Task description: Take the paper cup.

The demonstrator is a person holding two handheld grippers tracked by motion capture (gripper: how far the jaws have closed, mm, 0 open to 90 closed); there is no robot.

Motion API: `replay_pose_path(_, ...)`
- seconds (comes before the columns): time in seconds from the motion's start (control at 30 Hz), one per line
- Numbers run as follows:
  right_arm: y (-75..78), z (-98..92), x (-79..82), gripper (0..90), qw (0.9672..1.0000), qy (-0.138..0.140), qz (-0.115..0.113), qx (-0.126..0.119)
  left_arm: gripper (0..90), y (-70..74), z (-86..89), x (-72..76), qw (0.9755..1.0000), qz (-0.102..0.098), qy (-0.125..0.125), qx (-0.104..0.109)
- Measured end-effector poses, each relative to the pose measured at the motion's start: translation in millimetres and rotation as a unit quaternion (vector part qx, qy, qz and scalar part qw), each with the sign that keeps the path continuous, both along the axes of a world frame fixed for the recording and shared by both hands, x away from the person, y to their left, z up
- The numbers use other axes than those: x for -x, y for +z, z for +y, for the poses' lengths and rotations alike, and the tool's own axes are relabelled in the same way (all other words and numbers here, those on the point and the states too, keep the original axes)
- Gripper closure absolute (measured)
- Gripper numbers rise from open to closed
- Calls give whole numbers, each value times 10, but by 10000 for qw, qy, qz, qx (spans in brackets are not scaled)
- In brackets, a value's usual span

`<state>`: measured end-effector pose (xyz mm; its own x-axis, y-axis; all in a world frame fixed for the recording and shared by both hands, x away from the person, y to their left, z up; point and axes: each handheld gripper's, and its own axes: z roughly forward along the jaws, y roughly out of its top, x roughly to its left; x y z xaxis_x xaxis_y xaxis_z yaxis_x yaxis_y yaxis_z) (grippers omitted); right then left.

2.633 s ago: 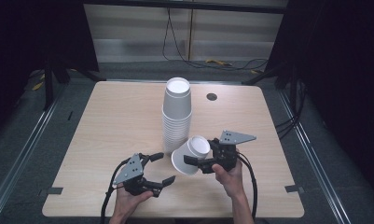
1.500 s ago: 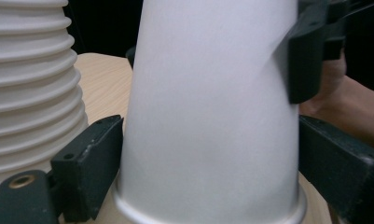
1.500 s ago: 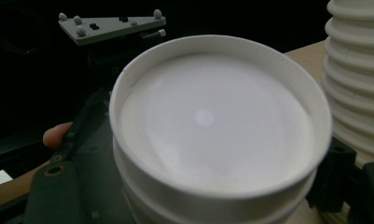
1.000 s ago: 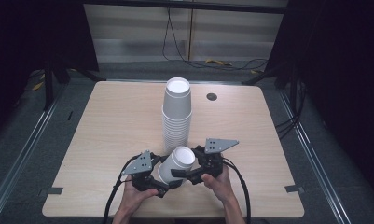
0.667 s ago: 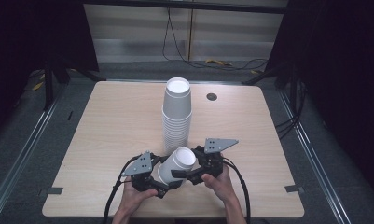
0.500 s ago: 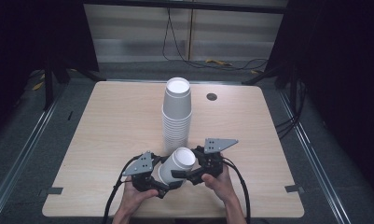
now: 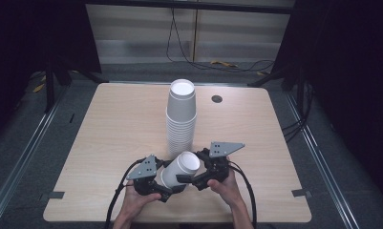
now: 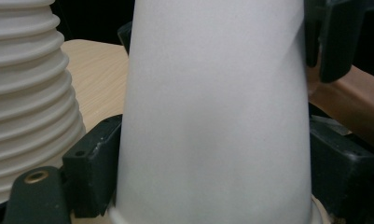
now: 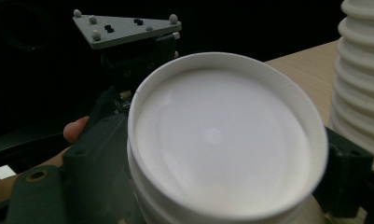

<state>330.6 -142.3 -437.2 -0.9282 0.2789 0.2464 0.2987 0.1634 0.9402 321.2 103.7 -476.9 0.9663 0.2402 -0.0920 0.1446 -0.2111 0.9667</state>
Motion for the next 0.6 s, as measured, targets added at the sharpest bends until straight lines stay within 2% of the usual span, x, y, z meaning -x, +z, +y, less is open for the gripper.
replay_pose_path(0.23,17,-78,13,137,9999,-112,-36,23,158,18,63,-34,10000,28,43,7)
replay_pose_path(0.43,36,-129,28,138,9998,-175,-61,75,158,19,102,-70,9996,49,152,-227)
replay_pose_path(0.6,35,-144,31,137,9989,-261,-84,393,159,52,105,-110,9986,48,185,-485)
